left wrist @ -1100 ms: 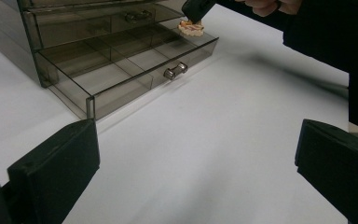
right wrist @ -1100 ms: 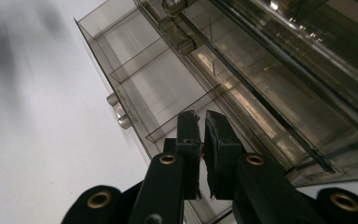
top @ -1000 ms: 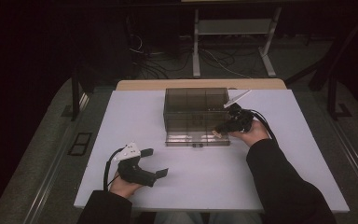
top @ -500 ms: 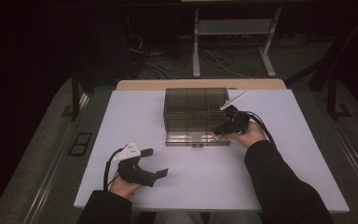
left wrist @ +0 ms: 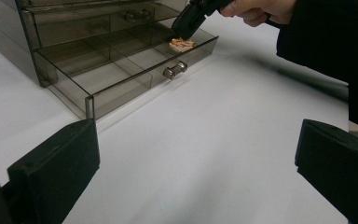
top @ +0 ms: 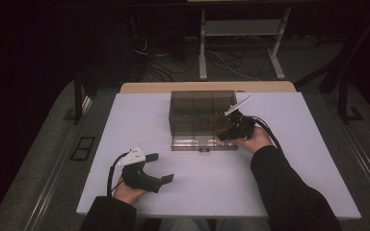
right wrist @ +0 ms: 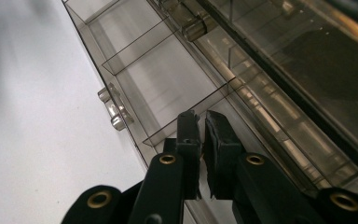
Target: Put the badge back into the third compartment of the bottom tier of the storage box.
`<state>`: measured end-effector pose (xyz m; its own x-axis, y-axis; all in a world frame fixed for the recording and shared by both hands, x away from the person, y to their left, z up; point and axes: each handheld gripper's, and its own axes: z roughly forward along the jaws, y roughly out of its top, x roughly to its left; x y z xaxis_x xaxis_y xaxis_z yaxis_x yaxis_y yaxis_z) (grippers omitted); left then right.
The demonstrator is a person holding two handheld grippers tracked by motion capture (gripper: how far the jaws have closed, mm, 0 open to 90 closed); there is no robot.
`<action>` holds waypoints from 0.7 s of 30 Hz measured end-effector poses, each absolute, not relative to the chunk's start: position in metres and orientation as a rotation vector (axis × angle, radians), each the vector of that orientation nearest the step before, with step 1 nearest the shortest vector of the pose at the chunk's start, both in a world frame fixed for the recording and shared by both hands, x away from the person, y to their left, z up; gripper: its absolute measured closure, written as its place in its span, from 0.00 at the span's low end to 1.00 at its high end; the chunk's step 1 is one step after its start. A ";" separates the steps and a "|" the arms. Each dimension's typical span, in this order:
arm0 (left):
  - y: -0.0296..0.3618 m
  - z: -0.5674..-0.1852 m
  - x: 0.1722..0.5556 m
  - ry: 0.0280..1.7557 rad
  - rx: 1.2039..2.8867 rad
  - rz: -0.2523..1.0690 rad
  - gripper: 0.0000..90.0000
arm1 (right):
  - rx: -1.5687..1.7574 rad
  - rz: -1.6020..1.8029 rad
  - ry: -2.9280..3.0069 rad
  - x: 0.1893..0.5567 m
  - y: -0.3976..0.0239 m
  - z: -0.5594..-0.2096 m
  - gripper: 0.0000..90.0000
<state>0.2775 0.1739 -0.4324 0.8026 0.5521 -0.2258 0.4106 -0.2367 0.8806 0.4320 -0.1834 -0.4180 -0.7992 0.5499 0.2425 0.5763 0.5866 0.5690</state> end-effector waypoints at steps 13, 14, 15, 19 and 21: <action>0.174 -0.432 0.278 0.725 1.867 0.156 0.00 | -0.991 -0.997 -2.755 0.430 -0.183 -0.418 0.86; 0.174 -0.432 0.278 0.725 1.867 0.155 0.00 | -0.993 -0.998 -2.755 0.430 -0.183 -0.417 0.84; 0.174 -0.432 0.278 0.726 1.866 0.154 0.00 | -0.994 -1.000 -2.754 0.429 -0.184 -0.417 0.83; 0.174 -0.432 0.277 0.728 1.862 0.154 0.00 | -1.006 -1.006 -2.753 0.427 -0.186 -0.413 0.79; 0.173 -0.432 0.277 0.726 1.863 0.153 0.00 | -1.018 -1.017 -2.748 0.425 -0.188 -0.411 0.75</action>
